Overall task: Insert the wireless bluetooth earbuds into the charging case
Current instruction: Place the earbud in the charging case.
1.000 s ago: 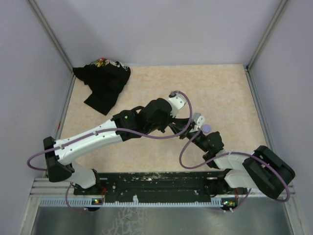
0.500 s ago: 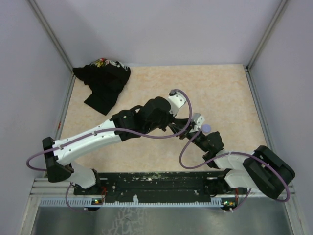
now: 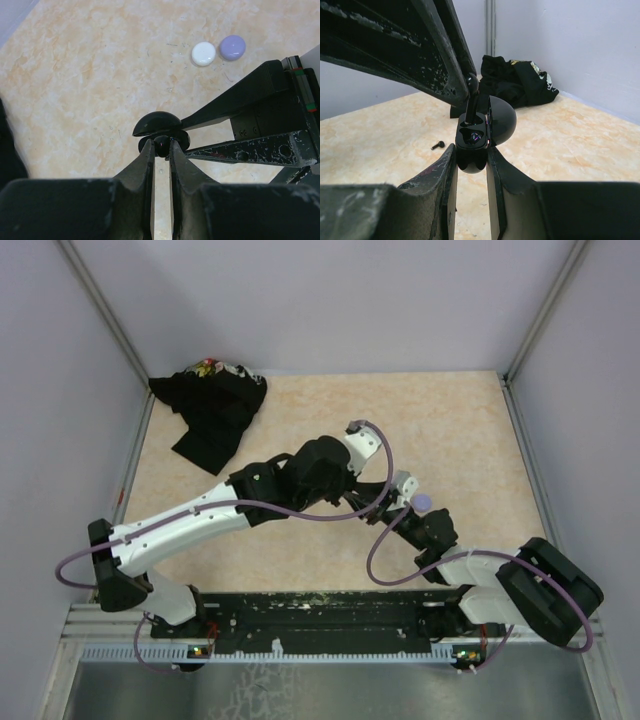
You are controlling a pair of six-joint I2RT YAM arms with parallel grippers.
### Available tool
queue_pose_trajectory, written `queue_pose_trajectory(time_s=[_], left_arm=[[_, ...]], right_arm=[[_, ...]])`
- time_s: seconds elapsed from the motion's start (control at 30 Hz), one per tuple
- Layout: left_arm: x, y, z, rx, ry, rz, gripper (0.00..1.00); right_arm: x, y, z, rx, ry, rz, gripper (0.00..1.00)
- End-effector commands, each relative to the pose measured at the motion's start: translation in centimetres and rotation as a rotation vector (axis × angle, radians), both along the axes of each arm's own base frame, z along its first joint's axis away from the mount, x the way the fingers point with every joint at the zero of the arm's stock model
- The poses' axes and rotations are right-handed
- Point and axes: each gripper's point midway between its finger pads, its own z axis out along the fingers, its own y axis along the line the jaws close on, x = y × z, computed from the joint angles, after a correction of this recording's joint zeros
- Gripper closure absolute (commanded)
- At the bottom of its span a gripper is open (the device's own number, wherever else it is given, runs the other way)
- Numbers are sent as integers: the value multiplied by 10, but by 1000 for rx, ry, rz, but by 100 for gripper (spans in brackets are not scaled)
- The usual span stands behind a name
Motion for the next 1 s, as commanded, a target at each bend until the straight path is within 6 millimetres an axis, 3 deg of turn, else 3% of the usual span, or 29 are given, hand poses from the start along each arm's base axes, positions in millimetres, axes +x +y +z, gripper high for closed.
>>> queue_pose_trajectory(time_s=[0.0, 0.97], left_arm=[[5, -1, 5, 11, -12, 2, 100], [-1, 0, -30, 138, 76, -29, 100]], right_arm=[[-5, -1, 23, 54, -69, 12, 100], [-5, -2, 24, 65, -66, 10, 100]])
